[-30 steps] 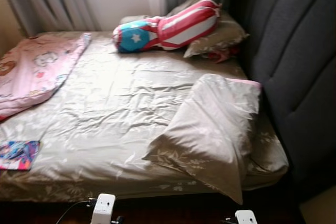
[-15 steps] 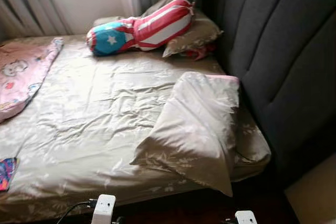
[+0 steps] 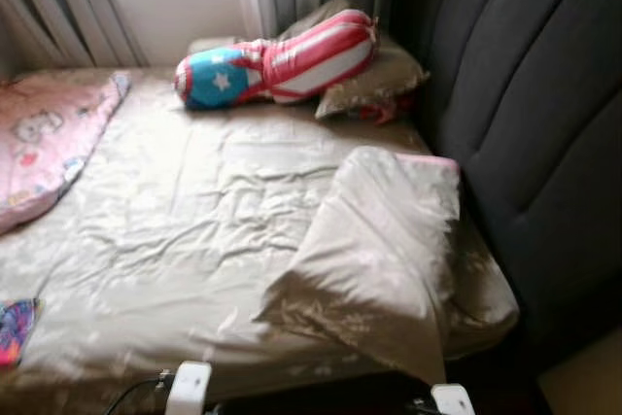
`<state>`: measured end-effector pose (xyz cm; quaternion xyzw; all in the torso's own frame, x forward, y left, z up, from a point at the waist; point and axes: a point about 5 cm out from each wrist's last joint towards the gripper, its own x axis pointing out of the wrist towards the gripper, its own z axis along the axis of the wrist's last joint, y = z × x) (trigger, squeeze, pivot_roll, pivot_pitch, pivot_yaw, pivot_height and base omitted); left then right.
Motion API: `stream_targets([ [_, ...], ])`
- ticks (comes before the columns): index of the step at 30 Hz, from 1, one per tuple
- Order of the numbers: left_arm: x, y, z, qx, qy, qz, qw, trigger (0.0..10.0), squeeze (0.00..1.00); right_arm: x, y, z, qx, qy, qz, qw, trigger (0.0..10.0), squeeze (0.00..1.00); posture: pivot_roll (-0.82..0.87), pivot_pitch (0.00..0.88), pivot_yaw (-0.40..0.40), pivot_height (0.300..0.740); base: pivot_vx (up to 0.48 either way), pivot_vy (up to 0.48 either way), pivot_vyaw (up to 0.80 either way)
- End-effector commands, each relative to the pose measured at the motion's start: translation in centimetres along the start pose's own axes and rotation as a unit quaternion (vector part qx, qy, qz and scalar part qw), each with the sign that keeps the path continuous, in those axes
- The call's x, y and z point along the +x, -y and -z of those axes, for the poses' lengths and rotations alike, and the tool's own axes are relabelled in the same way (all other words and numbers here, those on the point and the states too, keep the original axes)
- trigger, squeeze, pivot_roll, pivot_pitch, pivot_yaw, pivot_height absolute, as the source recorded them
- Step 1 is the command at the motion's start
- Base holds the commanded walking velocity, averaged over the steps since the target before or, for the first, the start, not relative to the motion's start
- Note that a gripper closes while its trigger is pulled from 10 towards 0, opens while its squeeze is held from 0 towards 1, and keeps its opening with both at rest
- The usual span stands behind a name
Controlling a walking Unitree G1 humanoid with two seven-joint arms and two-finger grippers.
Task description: Clean up the room
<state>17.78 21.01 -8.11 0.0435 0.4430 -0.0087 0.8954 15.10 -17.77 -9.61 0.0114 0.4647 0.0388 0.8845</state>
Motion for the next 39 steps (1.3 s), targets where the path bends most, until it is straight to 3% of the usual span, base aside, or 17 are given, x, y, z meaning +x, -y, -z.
stream_targets([
  [1, 0.4, 0.7, -1.4, 0.000, 0.018, 0.009, 1.000, 10.0, 0.00, -0.3, 1.0, 0.7, 0.002, -0.012, 0.013, 1.000, 10.0, 0.00, -0.02, 0.000, -0.010, 0.740, 0.322, 0.000, 0.00],
  [7, 0.4, 0.8, -1.6, -0.008, 0.023, 0.008, 1.000, 10.0, 0.00, -0.3, 1.1, 0.5, -0.001, -0.013, 0.019, 1.000, 10.0, 0.00, -0.02, 0.000, -0.011, 0.740, 0.318, 0.000, 0.00],
  [13, 0.4, 0.8, -1.8, -0.048, 0.033, -0.002, 0.998, 10.0, 0.00, -0.2, 1.1, 0.1, 0.016, 0.007, 0.021, 1.000, 10.0, 0.00, -0.03, 0.000, -0.014, 0.740, 0.000, 0.000, 0.00],
  [21, 0.5, 0.8, -2.0, -0.050, 0.037, -0.001, 0.998, 10.0, 0.00, -0.2, 1.1, -0.3, 0.026, 0.024, 0.026, 0.999, 10.0, 0.00, -0.04, 0.000, -0.011, 0.740, 0.000, 0.000, 0.00],
  [28, 0.5, 1.0, -1.9, -0.067, 0.041, -0.003, 0.997, 10.0, 0.00, -0.4, 1.4, -0.9, 0.056, 0.072, 0.048, 0.995, 10.0, 0.00, -0.04, 0.000, -0.021, 0.740, 0.000, 0.000, 0.00],
  [29, 0.4, 1.0, -1.9, -0.070, 0.046, -0.003, 0.997, 10.0, 0.00, -0.7, 1.7, -1.2, 0.085, 0.110, 0.069, 0.988, 10.0, 0.00, -0.04, 0.000, -0.021, 0.740, 0.000, 0.000, 0.00],
  [34, 0.4, 0.9, -1.9, -0.079, 0.057, -0.007, 0.995, 10.0, 0.00, -0.9, 1.8, -1.6, 0.115, 0.152, 0.073, 0.979, 10.0, 0.00, -0.04, 0.000, -0.023, 0.740, 0.000, 0.000, 0.00],
  [35, 0.3, 0.9, -1.9, -0.079, 0.060, -0.008, 0.995, 10.0, 0.00, -0.8, 2.0, -3.0, 0.114, 0.174, 0.070, 0.976, 10.0, 0.00, -0.04, 0.000, -0.023, 0.740, 0.000, 0.000, 0.00],
  [37, 0.3, 0.9, -1.9, -0.072, 0.062, -0.006, 0.995, 10.0, 0.00, -0.2, 2.6, -9.7, 0.093, 0.241, 0.070, 0.964, 10.0, 0.00, -0.05, 0.000, -0.023, 0.740, 0.000, 0.000, 0.00],
  [39, 0.3, 0.9, -2.0, -0.068, 0.066, -0.004, 0.996, 10.0, 0.00, -0.4, 2.6, -12.9, 0.085, 0.284, 0.064, 0.953, 10.0, 0.00, -0.05, 0.000, -0.021, 0.740, 0.000, 0.000, 0.00],
])
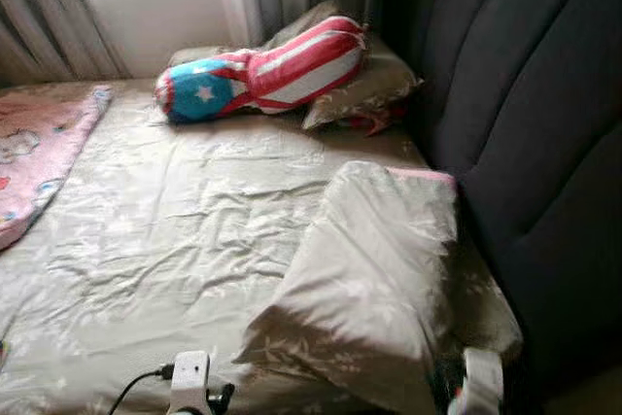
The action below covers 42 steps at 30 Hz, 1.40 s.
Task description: Clean up the room
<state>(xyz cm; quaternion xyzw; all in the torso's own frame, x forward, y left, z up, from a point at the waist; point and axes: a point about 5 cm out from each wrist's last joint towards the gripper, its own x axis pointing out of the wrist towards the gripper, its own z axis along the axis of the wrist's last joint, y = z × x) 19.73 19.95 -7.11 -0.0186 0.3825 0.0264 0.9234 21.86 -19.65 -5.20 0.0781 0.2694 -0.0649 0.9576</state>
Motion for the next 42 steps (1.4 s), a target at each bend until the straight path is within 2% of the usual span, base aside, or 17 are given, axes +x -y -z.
stream_targets([
  [1, -0.1, 0.0, 0.2, 0.004, 0.003, 0.003, 1.000, 10.0, 0.00, 1.7, -0.6, -5.0, -0.011, 0.087, -0.014, 0.996, 10.0, 0.00, -0.04, 0.000, -0.022, 0.740, 0.000, 0.000, 0.00],
  [5, -0.1, 0.0, 0.1, -0.012, 0.015, -0.004, 1.000, 10.0, 0.00, 1.7, -1.3, -5.7, -0.020, 0.114, -0.034, 0.993, 10.0, 0.00, -0.04, 0.000, -0.028, 0.740, 0.000, 0.000, 0.00],
  [7, -0.2, -0.1, 0.1, -0.039, 0.028, -0.012, 0.999, 10.0, 0.00, 1.7, -1.6, -5.7, -0.019, 0.117, -0.041, 0.992, 10.0, 0.00, -0.04, 0.000, -0.037, 0.740, 0.000, 0.000, 0.00],
  [8, -0.2, -0.1, 0.1, -0.039, 0.028, -0.012, 0.999, 10.0, 0.00, 1.7, -1.6, -5.7, -0.019, 0.117, -0.041, 0.992, 10.0, 0.00, -0.04, 0.000, -0.037, 0.740, 0.000, 0.000, 0.00],
  [9, -0.3, -0.1, 0.0, -0.062, 0.044, -0.015, 0.997, 10.0, 0.00, 1.6, -1.7, -5.4, -0.016, 0.115, -0.045, 0.992, 10.0, 0.00, -0.01, 0.000, -0.052, 0.740, 0.000, 0.000, 0.00],
  [14, -0.5, -0.2, -0.4, -0.072, 0.081, -0.018, 0.994, 10.0, 0.00, 1.5, -2.1, -4.8, -0.025, 0.105, -0.056, 0.993, 10.0, 0.00, -0.01, 0.000, -0.050, 0.740, 0.000, 0.000, 0.00],
  [15, 0.0, 0.0, -3.4, -0.049, 0.137, -0.016, 0.989, 10.0, 0.00, 1.4, -2.1, -4.6, -0.023, 0.103, -0.057, 0.993, 10.0, 0.00, -0.02, 0.000, -0.047, 0.740, 0.000, 0.000, 0.00],
  [16, 0.0, -0.1, -7.8, -0.025, 0.226, -0.013, 0.974, 10.0, 0.00, 1.2, -2.2, -4.1, -0.013, 0.099, -0.059, 0.993, 10.0, 0.00, -0.04, 0.000, -0.036, 0.740, 0.000, 0.000, 0.00],
  [17, 0.0, -0.1, -7.8, -0.025, 0.226, -0.013, 0.974, 10.0, 0.00, 1.2, -2.2, -4.1, -0.013, 0.099, -0.059, 0.993, 10.0, 0.00, -0.04, 0.000, -0.036, 0.740, 0.000, 0.000, 0.00],
  [18, -0.1, -0.1, -8.7, -0.019, 0.246, -0.011, 0.969, 10.0, 0.00, 1.1, -2.2, -3.9, -0.008, 0.097, -0.059, 0.994, 10.0, 0.00, -0.04, 0.000, -0.033, 0.740, 0.000, 0.000, 0.00],
  [21, -0.4, 0.3, -8.8, -0.021, 0.268, 0.009, 0.963, 10.0, 0.00, 0.8, -1.9, -3.2, 0.003, 0.094, -0.046, 0.995, 10.0, 0.00, -0.04, 0.000, -0.034, 0.740, 0.000, 0.000, 0.00],
  [28, -0.5, 0.4, -9.1, -0.037, 0.278, 0.030, 0.959, 10.0, 0.00, 0.6, -1.4, -2.8, 0.014, 0.087, -0.032, 0.996, 10.0, 0.00, -0.05, 0.000, -0.028, 0.740, 0.000, 0.000, 0.00],
  [34, -0.3, 0.2, -8.4, -0.051, 0.258, 0.023, 0.964, 10.0, 0.00, 0.5, -0.5, -2.3, 0.037, 0.075, -0.005, 0.996, 10.0, 0.00, -0.05, 0.000, -0.035, 0.740, 0.000, 0.000, 0.00],
  [42, -0.2, -0.1, -7.8, -0.059, 0.241, 0.018, 0.969, 10.0, 0.00, 0.3, 0.0, -1.7, 0.031, 0.054, 0.004, 0.998, 10.0, 0.00, -0.05, 0.000, -0.034, 0.740, 0.000, 0.000, 0.00],
])
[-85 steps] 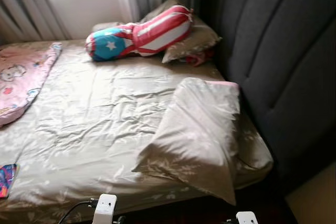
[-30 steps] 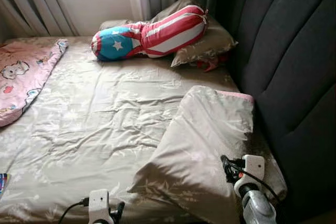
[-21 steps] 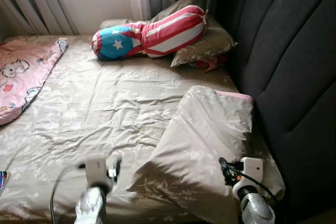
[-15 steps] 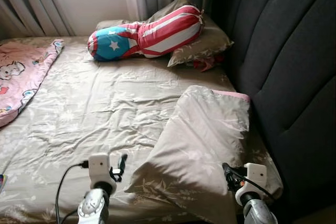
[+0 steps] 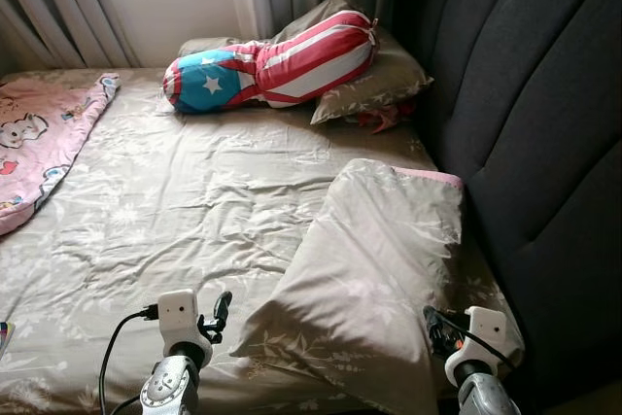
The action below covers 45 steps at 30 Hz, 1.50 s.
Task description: Clean up the room
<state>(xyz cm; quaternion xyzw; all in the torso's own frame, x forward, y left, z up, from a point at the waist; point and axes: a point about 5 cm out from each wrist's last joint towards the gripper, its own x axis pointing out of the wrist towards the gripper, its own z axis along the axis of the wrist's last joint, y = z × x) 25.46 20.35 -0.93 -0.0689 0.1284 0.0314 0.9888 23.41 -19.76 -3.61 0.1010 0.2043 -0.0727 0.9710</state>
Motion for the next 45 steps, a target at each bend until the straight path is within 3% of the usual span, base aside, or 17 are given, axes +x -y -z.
stream_targets([
  [1, -0.28, -0.22, 0.63, -0.004, -0.018, -0.005, 1.000, 10.0, 0.00, -0.27, 0.39, 0.49, 0.004, -0.011, 0.010, 1.000, 10.0, 0.00, -0.05, 0.000, -0.032, 0.740, 0.000, 0.000, 0.00],
  [15, -0.02, 0.02, 0.53, -0.004, -0.024, 0.005, 1.000, 10.0, 0.00, 0.00, -0.05, 0.27, -0.003, -0.015, -0.008, 1.000, 10.0, 0.00, -0.05, 0.000, -0.038, 0.740, 0.000, 0.000, 0.00],
  [21, 0.08, 0.06, 0.39, -0.001, -0.022, 0.006, 1.000, 10.0, 0.00, 0.05, -0.05, 0.03, -0.078, -0.021, -0.053, 0.995, 10.0, 0.00, -0.05, 0.000, -0.041, 0.740, 0.000, 0.000, 0.00],
  [34, 0.23, -0.16, 0.09, 0.004, -0.019, 0.004, 1.000, 10.0, 0.00, 0.16, -0.37, 0.04, -0.083, -0.025, -0.057, 0.995, 10.0, 0.00, -0.04, 0.000, -0.035, 0.740, 0.000, 0.000, 0.00],
  [45, 0.33, -0.50, -0.13, 0.005, -0.018, -0.003, 1.000, 10.0, 0.00, -0.07, -0.50, 0.55, -0.085, -0.035, -0.058, 0.994, 10.0, 0.00, -0.05, 0.000, -0.032, 0.740, 0.272, 0.000, 0.00],
])
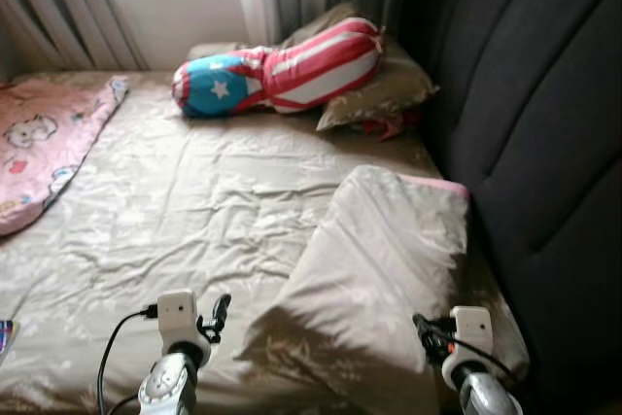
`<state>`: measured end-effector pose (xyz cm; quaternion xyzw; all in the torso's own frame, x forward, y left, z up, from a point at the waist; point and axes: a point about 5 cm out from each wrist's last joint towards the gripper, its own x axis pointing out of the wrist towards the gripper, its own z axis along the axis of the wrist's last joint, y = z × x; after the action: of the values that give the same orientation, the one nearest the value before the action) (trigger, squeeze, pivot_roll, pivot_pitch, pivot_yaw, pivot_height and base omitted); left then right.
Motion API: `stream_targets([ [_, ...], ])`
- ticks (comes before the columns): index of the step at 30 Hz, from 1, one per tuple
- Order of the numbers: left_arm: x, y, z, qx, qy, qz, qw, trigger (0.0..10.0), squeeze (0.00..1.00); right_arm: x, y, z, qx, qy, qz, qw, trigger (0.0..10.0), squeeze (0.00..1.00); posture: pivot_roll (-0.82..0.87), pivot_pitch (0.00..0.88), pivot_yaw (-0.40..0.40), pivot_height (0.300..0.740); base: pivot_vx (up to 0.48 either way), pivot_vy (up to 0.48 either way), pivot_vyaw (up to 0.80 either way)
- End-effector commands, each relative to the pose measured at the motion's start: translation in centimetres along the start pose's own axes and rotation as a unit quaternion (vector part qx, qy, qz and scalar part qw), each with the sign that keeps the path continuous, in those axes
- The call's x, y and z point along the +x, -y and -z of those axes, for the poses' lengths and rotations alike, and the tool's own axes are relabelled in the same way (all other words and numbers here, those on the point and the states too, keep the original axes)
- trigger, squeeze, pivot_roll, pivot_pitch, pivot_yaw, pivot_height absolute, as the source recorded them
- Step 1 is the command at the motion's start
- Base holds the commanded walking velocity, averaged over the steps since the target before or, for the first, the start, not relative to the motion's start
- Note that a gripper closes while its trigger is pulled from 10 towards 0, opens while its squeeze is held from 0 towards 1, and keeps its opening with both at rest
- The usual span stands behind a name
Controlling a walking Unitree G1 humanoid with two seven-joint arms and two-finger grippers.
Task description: Clean up the room
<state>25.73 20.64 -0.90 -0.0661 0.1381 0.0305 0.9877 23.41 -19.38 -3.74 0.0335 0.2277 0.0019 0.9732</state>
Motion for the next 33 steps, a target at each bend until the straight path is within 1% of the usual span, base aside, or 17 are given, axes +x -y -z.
stream_targets([
  [1, 0.1, -0.3, 0.0, 0.002, -0.008, -0.003, 1.000, 10.0, 0.00, 0.0, -0.2, 0.3, -0.002, -0.010, -0.003, 1.000, 10.0, 0.00, -0.05, 0.000, -0.032, 0.740, 0.285, 0.000, 0.00],
  [6, 0.2, -0.3, -0.2, 0.002, -0.005, -0.005, 1.000, 10.0, 0.00, 0.0, -0.2, 0.3, -0.003, -0.012, -0.003, 1.000, 10.0, 0.00, -0.04, 0.000, -0.033, 0.740, 0.276, 0.000, 0.00],
  [15, 0.2, -0.3, -0.1, 0.002, -0.006, -0.004, 1.000, 10.0, 0.00, 0.0, -0.5, 0.3, -0.003, -0.013, -0.006, 1.000, 10.0, 0.00, -0.04, 0.000, -0.034, 0.740, 0.000, 0.000, 0.00],
  [19, 0.1, -0.3, -0.2, 0.001, -0.004, -0.003, 1.000, 10.0, 0.00, 0.0, -0.6, 0.3, 0.008, -0.006, -0.005, 1.000, 10.0, 0.00, -0.04, 0.000, -0.033, 0.740, 0.000, 0.000, 0.00],
  [21, 0.1, -0.2, -0.2, 0.001, -0.003, -0.001, 1.000, 10.0, 0.00, 0.0, -0.6, 0.3, 0.006, -0.007, -0.002, 1.000, 10.0, 0.00, -0.04, 0.000, -0.032, 0.740, 0.000, 0.000, 0.00],
  [23, 0.2, -0.1, -0.2, 0.002, -0.002, 0.001, 1.000, 10.0, 0.00, 0.0, -0.5, 0.3, 0.005, -0.006, 0.004, 1.000, 10.0, 0.00, -0.04, 0.000, -0.031, 0.740, 0.000, 0.000, 0.00],
  [28, 0.2, 0.0, -0.4, 0.003, 0.005, 0.006, 1.000, 10.0, 0.00, 0.0, 0.1, 0.1, 0.036, 0.001, 0.036, 0.999, 10.0, 0.00, -0.03, 0.000, -0.025, 0.740, 0.000, 0.000, 0.00],
  [30, 0.3, 0.1, -0.6, 0.008, 0.007, 0.010, 1.000, 10.0, 0.00, 0.0, 0.3, 0.0, 0.041, 0.005, 0.051, 0.998, 10.0, 0.00, -0.03, 0.000, -0.026, 0.740, 0.000, 0.000, 0.00],
  [33, 0.4, 0.2, -0.8, 0.015, 0.012, 0.015, 1.000, 10.0, 0.00, 0.1, 0.6, 0.2, 0.054, -0.009, 0.073, 0.996, 10.0, 0.00, -0.03, 0.000, -0.024, 0.740, 0.000, 0.000, 0.00],
])
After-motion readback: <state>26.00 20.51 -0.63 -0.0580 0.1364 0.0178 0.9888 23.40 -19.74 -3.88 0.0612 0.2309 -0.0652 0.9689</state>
